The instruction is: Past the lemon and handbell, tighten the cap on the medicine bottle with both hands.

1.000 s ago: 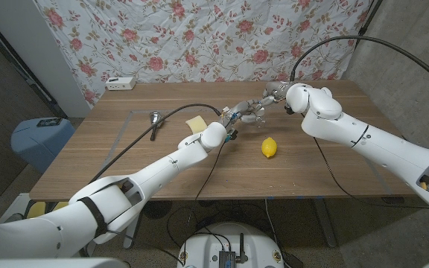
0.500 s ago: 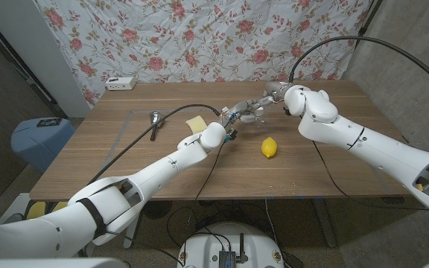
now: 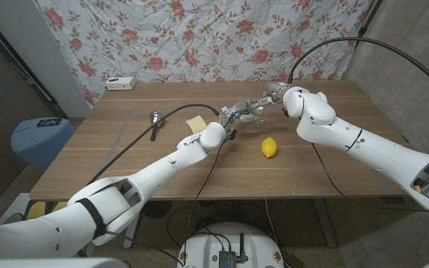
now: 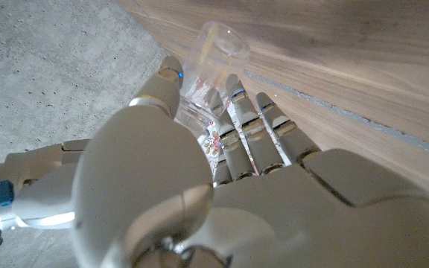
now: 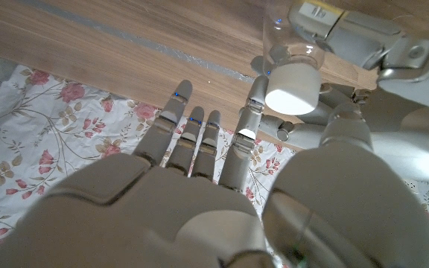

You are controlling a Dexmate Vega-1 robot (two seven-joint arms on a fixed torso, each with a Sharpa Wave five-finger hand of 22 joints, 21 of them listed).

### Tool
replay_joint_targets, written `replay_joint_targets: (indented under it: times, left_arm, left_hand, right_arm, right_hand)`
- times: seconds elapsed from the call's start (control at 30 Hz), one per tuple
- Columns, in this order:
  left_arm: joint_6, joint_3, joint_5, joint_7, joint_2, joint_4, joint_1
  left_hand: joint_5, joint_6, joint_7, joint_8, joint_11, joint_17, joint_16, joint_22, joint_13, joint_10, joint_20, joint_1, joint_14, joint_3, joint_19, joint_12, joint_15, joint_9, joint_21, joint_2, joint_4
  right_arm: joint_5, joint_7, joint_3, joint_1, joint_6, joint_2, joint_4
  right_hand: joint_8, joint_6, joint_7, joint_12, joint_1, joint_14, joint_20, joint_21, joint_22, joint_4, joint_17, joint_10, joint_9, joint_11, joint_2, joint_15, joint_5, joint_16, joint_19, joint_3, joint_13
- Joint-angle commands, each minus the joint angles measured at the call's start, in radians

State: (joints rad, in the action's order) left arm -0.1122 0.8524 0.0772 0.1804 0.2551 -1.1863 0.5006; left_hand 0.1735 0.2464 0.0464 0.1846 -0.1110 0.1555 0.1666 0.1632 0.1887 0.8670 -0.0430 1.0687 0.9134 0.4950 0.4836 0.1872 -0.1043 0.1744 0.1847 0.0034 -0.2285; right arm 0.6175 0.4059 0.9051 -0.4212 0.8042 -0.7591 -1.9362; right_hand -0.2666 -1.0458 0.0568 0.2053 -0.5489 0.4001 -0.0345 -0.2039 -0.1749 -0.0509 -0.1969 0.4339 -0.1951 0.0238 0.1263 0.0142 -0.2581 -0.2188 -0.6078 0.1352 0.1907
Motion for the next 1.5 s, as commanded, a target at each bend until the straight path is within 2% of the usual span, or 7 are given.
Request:
replay_joint_targets:
  times: [0.03, 0.27, 0.33, 0.5, 0.77, 1.03, 1.5]
  left_arm:
    - [-0.011, 0.003, -0.003, -0.004, -0.008, 0.023, -0.011]
    - [-0.018, 0.006, -0.002, -0.008, -0.015, 0.038, -0.019]
    - [-0.019, 0.007, -0.002, -0.009, -0.016, 0.041, -0.021]
    - [-0.017, 0.009, 0.001, -0.010, -0.017, 0.043, -0.025]
    - [-0.011, 0.011, 0.003, -0.011, -0.017, 0.038, -0.026]
    - [0.003, 0.011, 0.006, -0.008, -0.011, 0.019, -0.020]
    - [0.013, 0.012, 0.009, -0.005, -0.008, 0.007, -0.014]
  left_hand:
    - [0.007, 0.005, -0.007, 0.003, -0.032, 0.004, 0.006, 0.001, 0.005, 0.039, 0.000, 0.004, 0.022, 0.078, 0.001, 0.007, -0.058, 0.002, 0.000, 0.017, 0.071]
    - [0.007, 0.004, -0.006, 0.003, -0.033, 0.004, 0.006, 0.001, 0.005, 0.037, -0.001, 0.002, 0.022, 0.079, 0.002, 0.007, -0.058, 0.002, 0.000, 0.018, 0.072]
    - [0.007, 0.004, -0.007, 0.003, -0.033, 0.004, 0.006, 0.001, 0.005, 0.037, 0.000, 0.002, 0.022, 0.079, 0.002, 0.007, -0.058, 0.002, 0.000, 0.018, 0.073]
    - [0.007, 0.005, -0.007, 0.003, -0.033, 0.004, 0.006, 0.001, 0.005, 0.038, 0.000, 0.003, 0.021, 0.079, 0.002, 0.007, -0.061, 0.002, 0.000, 0.018, 0.071]
    - [0.006, 0.006, -0.008, 0.003, -0.035, 0.004, 0.007, 0.001, 0.005, 0.039, -0.002, 0.004, 0.022, 0.078, 0.000, 0.008, -0.066, 0.002, -0.001, 0.016, 0.070]
    - [0.007, 0.005, -0.008, 0.003, -0.034, 0.005, 0.008, 0.001, 0.005, 0.039, -0.002, 0.005, 0.023, 0.078, 0.000, 0.008, -0.068, 0.002, -0.001, 0.015, 0.069]
    - [0.007, 0.006, -0.006, 0.003, -0.034, 0.004, 0.007, 0.001, 0.005, 0.039, -0.001, 0.006, 0.022, 0.078, -0.001, 0.007, -0.072, 0.002, -0.001, 0.015, 0.068]
  right_arm:
    - [-0.004, -0.015, -0.012, -0.007, -0.005, -0.004, -0.007]
    - [-0.014, -0.017, -0.022, -0.013, -0.013, -0.013, -0.016]
    - [-0.020, -0.011, -0.026, -0.013, -0.018, -0.018, -0.019]
    - [-0.045, 0.018, -0.035, -0.006, -0.036, -0.031, -0.024]
    - [-0.059, 0.059, -0.039, 0.007, -0.047, -0.051, -0.040]
    - [-0.057, 0.113, -0.029, 0.029, -0.042, -0.061, -0.047]
    - [-0.050, 0.196, -0.010, 0.066, -0.033, -0.068, -0.050]
  right_hand:
    - [0.019, 0.041, -0.011, -0.009, 0.013, 0.001, -0.007, 0.005, -0.001, 0.001, -0.001, -0.011, -0.005, 0.009, 0.000, -0.011, -0.012, 0.007, 0.002, -0.010, 0.004]
    - [0.050, 0.113, -0.020, -0.015, 0.008, -0.010, -0.013, 0.008, -0.001, -0.004, 0.001, -0.028, -0.009, 0.006, -0.001, -0.017, -0.027, 0.014, 0.011, -0.015, 0.005]
    - [0.060, 0.142, -0.015, -0.018, 0.002, -0.018, -0.015, 0.010, -0.002, -0.007, 0.001, -0.041, -0.011, 0.008, -0.003, -0.025, -0.034, 0.017, 0.017, -0.015, 0.006]
    - [0.078, 0.223, -0.013, -0.024, -0.048, -0.051, -0.028, 0.015, -0.001, -0.033, 0.002, -0.083, -0.015, 0.008, -0.024, -0.042, -0.058, 0.027, 0.043, 0.002, 0.007]
    - [0.082, 0.293, -0.011, -0.026, -0.105, -0.085, -0.044, 0.018, -0.001, -0.062, 0.002, -0.128, -0.019, 0.011, -0.045, -0.063, -0.066, 0.031, 0.072, 0.027, 0.008]
    - [0.083, 0.360, -0.012, -0.026, -0.170, -0.130, -0.058, 0.019, 0.000, -0.094, 0.002, -0.176, -0.021, 0.008, -0.063, -0.089, -0.045, 0.035, 0.100, 0.057, 0.009]
    - [0.087, 0.432, -0.005, -0.028, -0.209, -0.175, -0.078, 0.021, 0.001, -0.107, 0.002, -0.235, -0.022, 0.016, -0.070, -0.114, -0.010, 0.035, 0.133, 0.079, 0.009]
